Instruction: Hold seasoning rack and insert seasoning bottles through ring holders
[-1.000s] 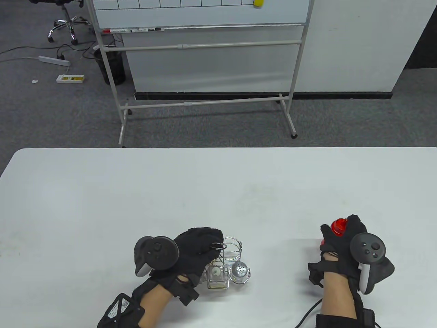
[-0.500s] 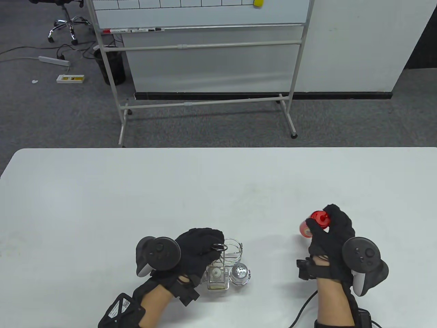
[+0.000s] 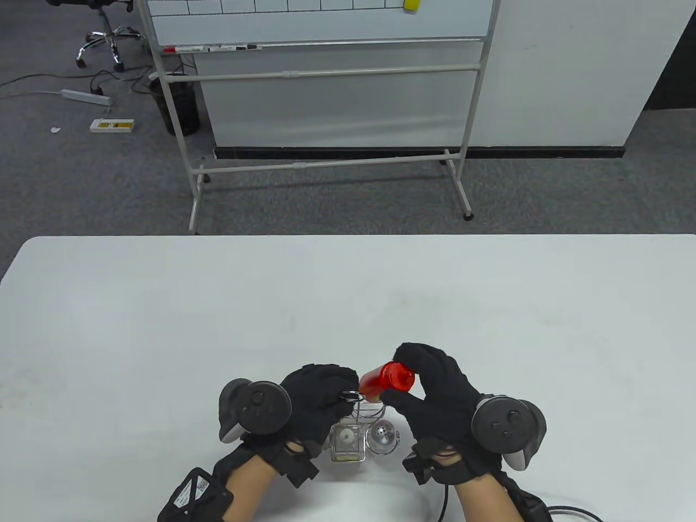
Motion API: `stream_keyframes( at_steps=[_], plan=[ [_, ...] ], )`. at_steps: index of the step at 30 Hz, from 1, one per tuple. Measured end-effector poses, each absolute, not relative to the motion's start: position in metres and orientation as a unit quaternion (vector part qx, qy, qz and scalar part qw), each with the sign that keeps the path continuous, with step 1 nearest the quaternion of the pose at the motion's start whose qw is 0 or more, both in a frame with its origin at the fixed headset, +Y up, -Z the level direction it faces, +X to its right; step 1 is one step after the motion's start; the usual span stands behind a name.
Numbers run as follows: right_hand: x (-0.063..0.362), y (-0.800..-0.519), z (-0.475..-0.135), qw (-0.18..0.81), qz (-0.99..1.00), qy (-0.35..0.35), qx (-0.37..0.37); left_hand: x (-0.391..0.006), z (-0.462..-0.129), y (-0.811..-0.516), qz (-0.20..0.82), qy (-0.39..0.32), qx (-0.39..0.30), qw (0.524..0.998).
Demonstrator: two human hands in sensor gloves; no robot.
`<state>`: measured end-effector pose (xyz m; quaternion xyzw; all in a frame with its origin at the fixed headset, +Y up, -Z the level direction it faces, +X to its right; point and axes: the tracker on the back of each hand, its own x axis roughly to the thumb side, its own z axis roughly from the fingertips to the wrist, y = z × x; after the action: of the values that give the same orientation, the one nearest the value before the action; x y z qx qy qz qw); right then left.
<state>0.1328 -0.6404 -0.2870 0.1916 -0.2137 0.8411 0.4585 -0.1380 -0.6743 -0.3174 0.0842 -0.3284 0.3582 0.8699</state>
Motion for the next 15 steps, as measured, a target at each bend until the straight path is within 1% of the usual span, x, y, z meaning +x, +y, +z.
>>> stream_keyframes(
  at_steps=[3, 7, 15],
  plan=[
    [0.123, -0.648, -0.292, 0.442, 0.851, -0.17, 0.225, -0.138, -0.317, -0.674, 0.363, -0.33, 0.086, 0.868],
    [0.117, -0.655, -0.296, 0.397, 0.876, -0.15, 0.227, -0.138, -0.317, -0.674, 0.367, -0.331, 0.084, 0.865],
    [0.108, -0.675, -0.305, 0.349, 0.904, -0.118, 0.218, -0.137, -0.316, -0.675, 0.369, -0.335, 0.082, 0.863]
  ],
)
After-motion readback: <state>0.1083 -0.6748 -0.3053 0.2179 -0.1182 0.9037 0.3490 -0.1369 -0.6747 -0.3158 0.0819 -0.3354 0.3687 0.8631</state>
